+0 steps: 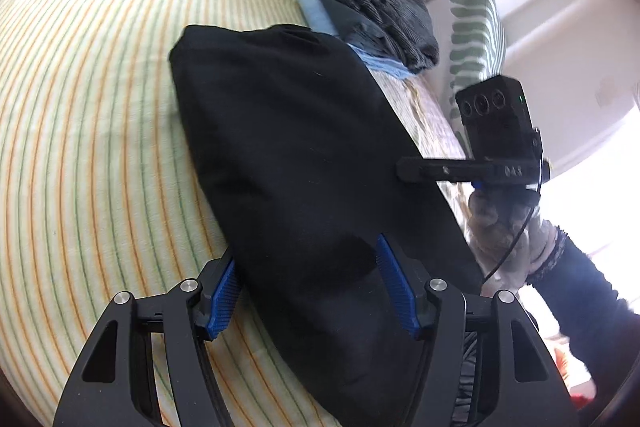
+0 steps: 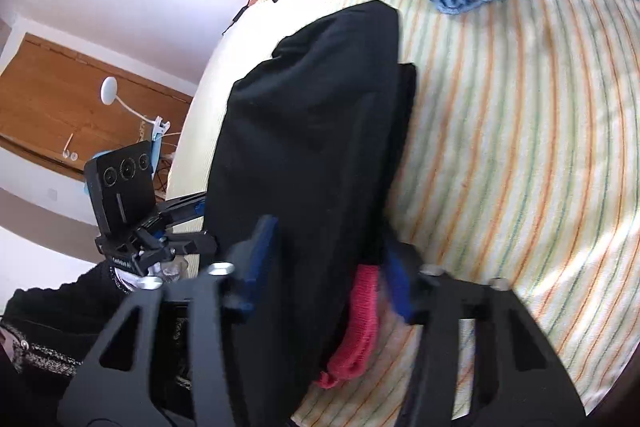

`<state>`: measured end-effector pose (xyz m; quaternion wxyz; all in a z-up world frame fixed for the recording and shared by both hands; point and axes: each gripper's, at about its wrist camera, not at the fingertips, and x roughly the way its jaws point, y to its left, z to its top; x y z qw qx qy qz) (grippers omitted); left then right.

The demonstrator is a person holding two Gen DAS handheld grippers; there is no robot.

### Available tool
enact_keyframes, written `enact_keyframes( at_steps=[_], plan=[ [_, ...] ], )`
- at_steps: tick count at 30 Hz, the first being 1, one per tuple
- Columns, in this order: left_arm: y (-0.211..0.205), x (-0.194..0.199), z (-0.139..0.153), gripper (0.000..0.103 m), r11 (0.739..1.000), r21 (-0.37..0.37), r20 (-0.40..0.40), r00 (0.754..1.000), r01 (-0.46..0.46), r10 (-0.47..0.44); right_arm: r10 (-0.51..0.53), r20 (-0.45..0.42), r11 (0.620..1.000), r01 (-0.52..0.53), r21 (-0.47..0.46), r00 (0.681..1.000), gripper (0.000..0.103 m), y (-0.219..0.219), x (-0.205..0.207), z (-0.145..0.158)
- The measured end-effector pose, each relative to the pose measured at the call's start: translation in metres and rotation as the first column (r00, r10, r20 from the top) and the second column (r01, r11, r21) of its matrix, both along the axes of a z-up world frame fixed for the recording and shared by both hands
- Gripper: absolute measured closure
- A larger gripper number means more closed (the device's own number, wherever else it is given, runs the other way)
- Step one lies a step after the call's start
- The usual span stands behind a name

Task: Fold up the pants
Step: 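Grasp the folded pants bundle with both tools from its sides, then lift the pants bundle with both tools and carry it onto the clothes stack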

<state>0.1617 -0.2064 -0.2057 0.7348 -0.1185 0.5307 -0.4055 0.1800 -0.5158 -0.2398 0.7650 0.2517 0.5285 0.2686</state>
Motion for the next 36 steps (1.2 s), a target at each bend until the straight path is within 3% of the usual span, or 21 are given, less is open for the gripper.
enact_keyframes(
  at_steps=[8, 11, 16, 20, 29, 36],
  plan=[
    [-0.004, 0.009, -0.003, 0.041, 0.999, -0.021, -0.017, 0.999, -0.037, 0.037, -0.032, 0.002, 0.999, 0.032, 0.013, 0.999, 0.058, 0.000, 0.000, -0.005],
    [-0.008, 0.010, -0.002, 0.042, 1.000, -0.011, -0.002, 1.000, -0.029, 0.029, -0.006, 0.052, 0.998, 0.009, -0.054, 0.999, 0.074, 0.014, -0.004, 0.006],
    [-0.007, 0.011, 0.001, 0.073, 0.999, -0.001, 0.028, 0.998, -0.049, 0.049, -0.016, 0.105, 0.992, 0.029, -0.121, 0.994, 0.083, 0.023, -0.013, 0.022],
    [-0.008, 0.009, 0.011, 0.084, 0.999, 0.007, 0.079, 0.996, -0.039, 0.039, -0.017, 0.153, 0.985, 0.042, -0.166, 0.988, 0.086, 0.032, -0.020, 0.040],
    [-0.010, 0.013, 0.051, 0.089, 0.999, -0.032, 0.193, 0.980, -0.035, 0.040, -0.015, 0.270, 0.972, 0.077, -0.221, 0.963, 0.089, 0.040, -0.034, 0.090],
    [-0.035, 0.033, 0.089, 0.089, 0.999, -0.051, 0.283, 0.959, 0.009, 0.006, -0.064, 0.362, 0.963, 0.153, -0.222, 0.930, 0.089, 0.015, -0.034, 0.131]
  ],
)
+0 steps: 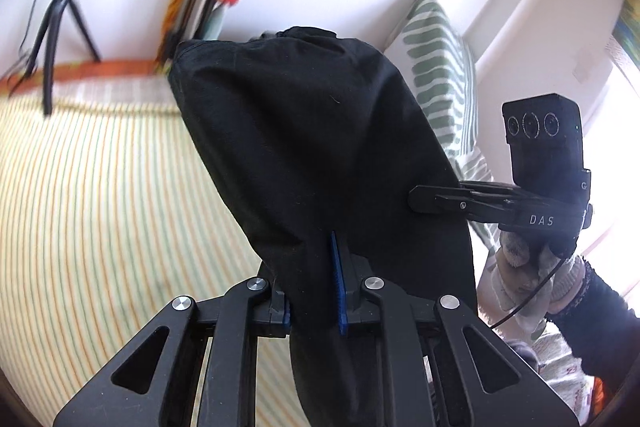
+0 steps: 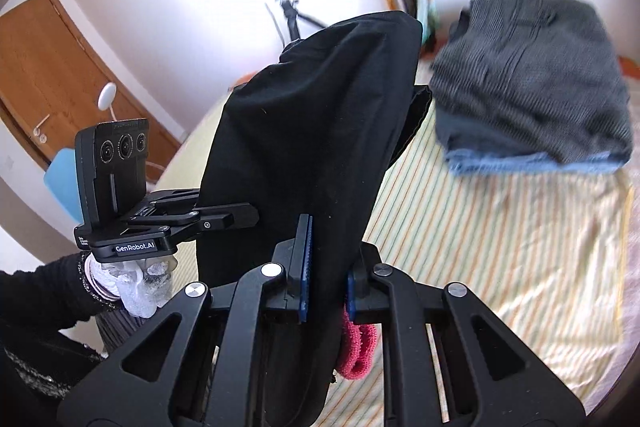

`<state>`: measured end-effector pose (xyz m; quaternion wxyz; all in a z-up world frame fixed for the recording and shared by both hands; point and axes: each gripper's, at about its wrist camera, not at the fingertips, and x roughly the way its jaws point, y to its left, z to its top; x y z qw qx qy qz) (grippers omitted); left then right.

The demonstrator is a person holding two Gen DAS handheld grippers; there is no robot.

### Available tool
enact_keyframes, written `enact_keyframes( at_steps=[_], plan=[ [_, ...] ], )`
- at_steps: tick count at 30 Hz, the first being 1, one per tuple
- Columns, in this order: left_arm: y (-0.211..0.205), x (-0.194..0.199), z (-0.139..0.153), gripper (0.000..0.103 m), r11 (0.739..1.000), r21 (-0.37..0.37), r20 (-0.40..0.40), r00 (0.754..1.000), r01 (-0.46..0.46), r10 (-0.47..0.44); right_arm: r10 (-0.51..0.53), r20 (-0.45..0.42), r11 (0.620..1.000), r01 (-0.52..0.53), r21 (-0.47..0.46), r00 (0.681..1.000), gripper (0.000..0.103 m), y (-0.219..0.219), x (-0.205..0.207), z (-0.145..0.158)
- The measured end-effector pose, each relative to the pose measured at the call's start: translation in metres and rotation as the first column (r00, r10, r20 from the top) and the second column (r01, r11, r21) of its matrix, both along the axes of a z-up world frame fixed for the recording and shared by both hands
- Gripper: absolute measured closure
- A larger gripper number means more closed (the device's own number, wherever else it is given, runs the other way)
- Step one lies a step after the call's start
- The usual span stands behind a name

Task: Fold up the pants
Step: 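Lift the pants bundle with both tools and carry it onto the clothes stack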

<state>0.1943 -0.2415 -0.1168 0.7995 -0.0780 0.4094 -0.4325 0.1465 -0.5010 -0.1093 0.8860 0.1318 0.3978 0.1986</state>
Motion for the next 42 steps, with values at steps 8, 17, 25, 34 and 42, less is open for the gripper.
enact_keyframes(
  at_steps=[8, 17, 25, 34, 42],
  plan=[
    [-0.045, 0.041, 0.032, 0.090, 0.999, -0.024, 0.073, 0.996, 0.048, -0.046, -0.084, 0.080, 0.996, 0.087, -0.030, 0.993, 0.089, -0.037, 0.013, 0.040],
    [-0.098, 0.093, 0.068, 0.090, 0.997, -0.037, 0.149, 0.987, 0.069, -0.062, -0.163, 0.144, 0.982, 0.175, -0.075, 0.976, 0.089, -0.086, 0.053, 0.084],
    [-0.145, 0.136, 0.069, 0.090, 0.997, -0.033, 0.163, 0.985, 0.068, -0.062, -0.203, 0.152, 0.962, 0.226, -0.152, 0.967, 0.089, -0.130, 0.101, 0.097],
    [-0.180, 0.170, 0.042, 0.090, 0.999, 0.015, 0.128, 0.991, 0.035, -0.037, -0.251, 0.090, 0.944, 0.265, -0.198, 0.964, 0.089, -0.163, 0.145, 0.070],
    [-0.188, 0.179, 0.033, 0.089, 0.997, 0.080, 0.147, 0.989, 0.000, -0.012, -0.287, 0.073, 0.919, 0.296, -0.261, 0.955, 0.084, -0.167, 0.164, 0.052]
  ],
)
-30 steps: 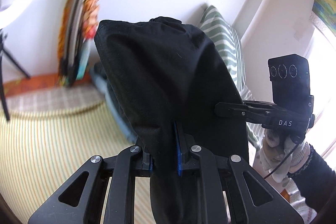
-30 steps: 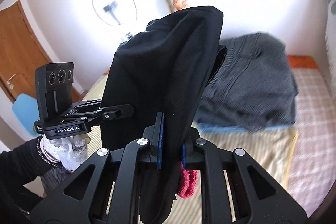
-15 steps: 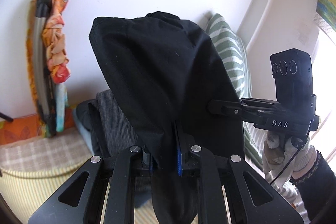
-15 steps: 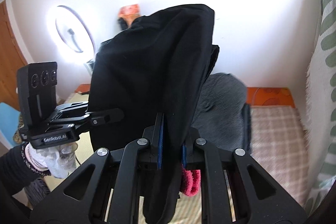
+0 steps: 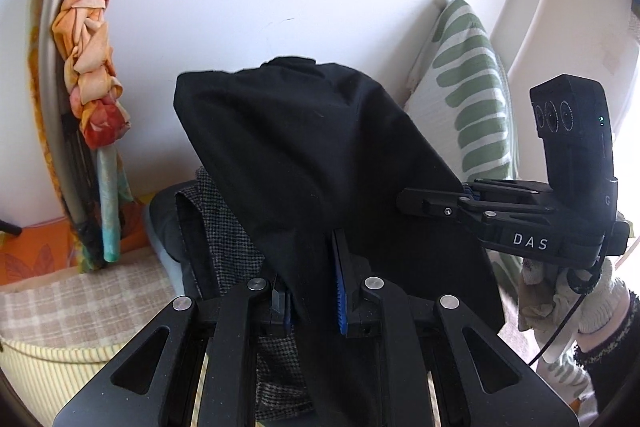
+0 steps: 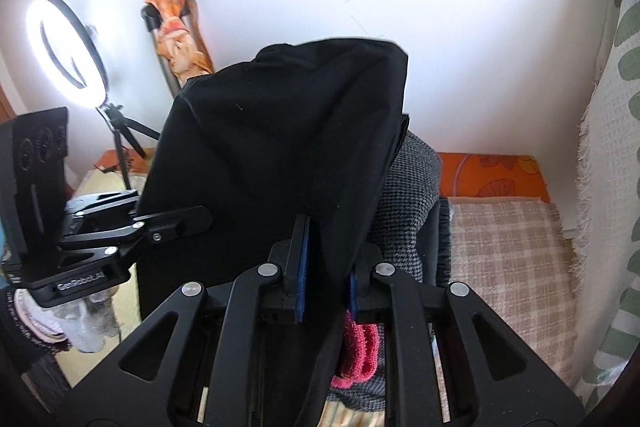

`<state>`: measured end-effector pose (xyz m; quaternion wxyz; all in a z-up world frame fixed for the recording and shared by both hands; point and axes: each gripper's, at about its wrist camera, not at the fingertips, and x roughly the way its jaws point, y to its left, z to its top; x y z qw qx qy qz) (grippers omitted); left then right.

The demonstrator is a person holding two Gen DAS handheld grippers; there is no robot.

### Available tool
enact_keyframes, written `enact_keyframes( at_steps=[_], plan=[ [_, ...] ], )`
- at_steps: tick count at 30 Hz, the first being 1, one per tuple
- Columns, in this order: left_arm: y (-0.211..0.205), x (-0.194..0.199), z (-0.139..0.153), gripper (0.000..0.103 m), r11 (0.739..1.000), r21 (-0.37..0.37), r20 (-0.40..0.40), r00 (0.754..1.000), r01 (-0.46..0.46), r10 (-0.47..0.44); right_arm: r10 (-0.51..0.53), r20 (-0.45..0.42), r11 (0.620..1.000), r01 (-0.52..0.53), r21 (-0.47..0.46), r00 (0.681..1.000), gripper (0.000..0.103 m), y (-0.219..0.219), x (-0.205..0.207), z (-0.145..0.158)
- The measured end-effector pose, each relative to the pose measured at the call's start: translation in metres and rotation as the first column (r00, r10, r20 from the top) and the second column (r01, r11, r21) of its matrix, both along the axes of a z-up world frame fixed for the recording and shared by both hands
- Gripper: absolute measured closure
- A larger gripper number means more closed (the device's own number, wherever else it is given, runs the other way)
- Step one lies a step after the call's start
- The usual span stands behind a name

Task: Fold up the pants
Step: 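Lift the pants bundle with both tools and carry it onto the clothes stack, then open both tools and release the pants on the stack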

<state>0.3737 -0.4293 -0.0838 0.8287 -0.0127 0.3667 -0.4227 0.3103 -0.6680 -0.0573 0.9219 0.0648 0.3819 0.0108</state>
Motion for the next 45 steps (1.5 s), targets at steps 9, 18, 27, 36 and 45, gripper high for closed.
enact_keyframes(
  at_steps=[9, 18, 27, 36, 45],
  plan=[
    [-0.005, 0.006, -0.001, 0.066, 0.999, 0.038, 0.015, 1.000, -0.019, 0.018, -0.102, -0.005, 0.992, 0.101, -0.070, 0.995, 0.070, -0.003, -0.003, -0.003],
    [0.022, -0.016, 0.011, 0.045, 0.998, 0.050, 0.086, 0.996, -0.039, 0.035, -0.143, 0.048, 0.984, 0.147, -0.096, 0.989, 0.042, 0.007, -0.027, 0.011],
    [0.056, -0.059, 0.044, 0.039, 0.999, 0.025, 0.153, 0.988, -0.023, 0.019, -0.163, 0.108, 0.981, 0.173, -0.088, 0.981, 0.031, 0.041, -0.072, 0.033],
    [0.104, -0.113, 0.063, 0.033, 1.000, 0.003, 0.197, 0.980, -0.022, 0.021, -0.171, 0.171, 0.983, 0.180, -0.041, 0.970, 0.024, 0.084, -0.130, 0.048],
    [0.147, -0.171, 0.064, 0.022, 0.998, 0.027, 0.247, 0.968, -0.052, 0.043, -0.194, 0.208, 0.976, 0.210, -0.059, 0.959, 0.016, 0.127, -0.183, 0.041]
  ],
)
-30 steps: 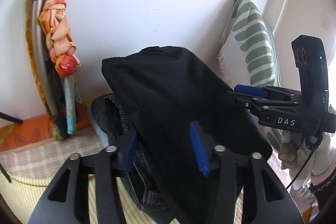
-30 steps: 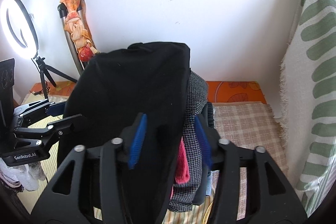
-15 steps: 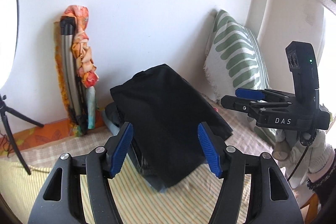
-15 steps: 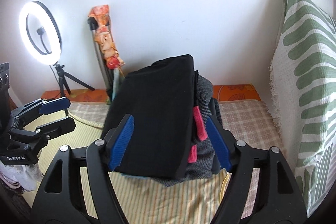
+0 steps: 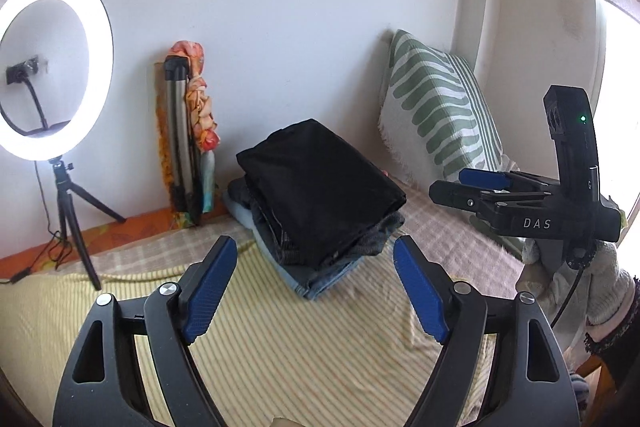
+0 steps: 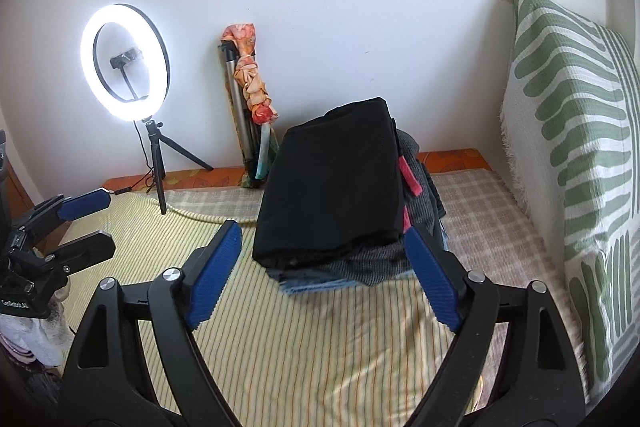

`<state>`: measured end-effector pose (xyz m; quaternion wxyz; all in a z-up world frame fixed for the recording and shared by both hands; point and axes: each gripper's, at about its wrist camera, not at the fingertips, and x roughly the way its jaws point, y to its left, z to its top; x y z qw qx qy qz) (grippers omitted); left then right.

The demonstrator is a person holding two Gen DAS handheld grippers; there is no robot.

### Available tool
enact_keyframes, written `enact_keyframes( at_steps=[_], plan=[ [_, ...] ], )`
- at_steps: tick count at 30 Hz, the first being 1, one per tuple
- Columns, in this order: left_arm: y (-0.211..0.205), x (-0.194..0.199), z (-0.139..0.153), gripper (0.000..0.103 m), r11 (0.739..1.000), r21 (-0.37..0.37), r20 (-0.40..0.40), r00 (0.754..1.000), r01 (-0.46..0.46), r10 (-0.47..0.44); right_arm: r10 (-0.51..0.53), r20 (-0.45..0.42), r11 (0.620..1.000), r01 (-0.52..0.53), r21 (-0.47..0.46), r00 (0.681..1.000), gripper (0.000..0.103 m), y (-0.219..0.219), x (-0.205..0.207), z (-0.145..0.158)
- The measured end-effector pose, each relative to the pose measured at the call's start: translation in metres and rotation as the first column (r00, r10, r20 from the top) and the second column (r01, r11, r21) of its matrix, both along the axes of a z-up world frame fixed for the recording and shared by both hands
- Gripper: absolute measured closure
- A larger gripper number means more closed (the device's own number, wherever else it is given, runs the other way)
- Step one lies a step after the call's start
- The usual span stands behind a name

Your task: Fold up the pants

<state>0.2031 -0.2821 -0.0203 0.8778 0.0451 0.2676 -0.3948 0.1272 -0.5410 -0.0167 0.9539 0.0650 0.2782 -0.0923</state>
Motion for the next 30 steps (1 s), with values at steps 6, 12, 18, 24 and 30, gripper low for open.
enact_keyframes(
  at_steps=[6, 12, 18, 24, 30],
  plan=[
    [0.021, -0.027, -0.006, 0.022, 1.000, 0.005, 0.004, 1.000, -0.002, 0.002, -0.014, 0.004, 1.000, 0.014, -0.020, 1.000, 0.007, 0.023, -0.022, -0.011],
    [0.034, -0.043, -0.010, 0.021, 1.000, 0.011, 0.005, 1.000, -0.017, 0.017, -0.027, 0.014, 1.000, 0.027, -0.014, 1.000, 0.004, 0.036, -0.036, -0.021],
    [0.042, -0.053, -0.015, 0.021, 0.999, 0.029, 0.042, 0.998, -0.039, 0.037, -0.045, 0.019, 0.999, 0.045, -0.018, 0.999, 0.004, 0.044, -0.041, -0.030],
    [0.047, -0.054, -0.028, 0.019, 0.998, 0.051, 0.027, 0.999, -0.045, 0.043, -0.060, 0.022, 0.998, 0.060, -0.020, 0.998, 0.004, 0.050, -0.042, -0.044],
    [0.053, -0.053, -0.039, 0.012, 0.996, 0.056, 0.020, 0.997, -0.072, 0.071, -0.072, 0.022, 0.997, 0.073, -0.032, 0.997, 0.004, 0.051, -0.040, -0.053]
  ],
)
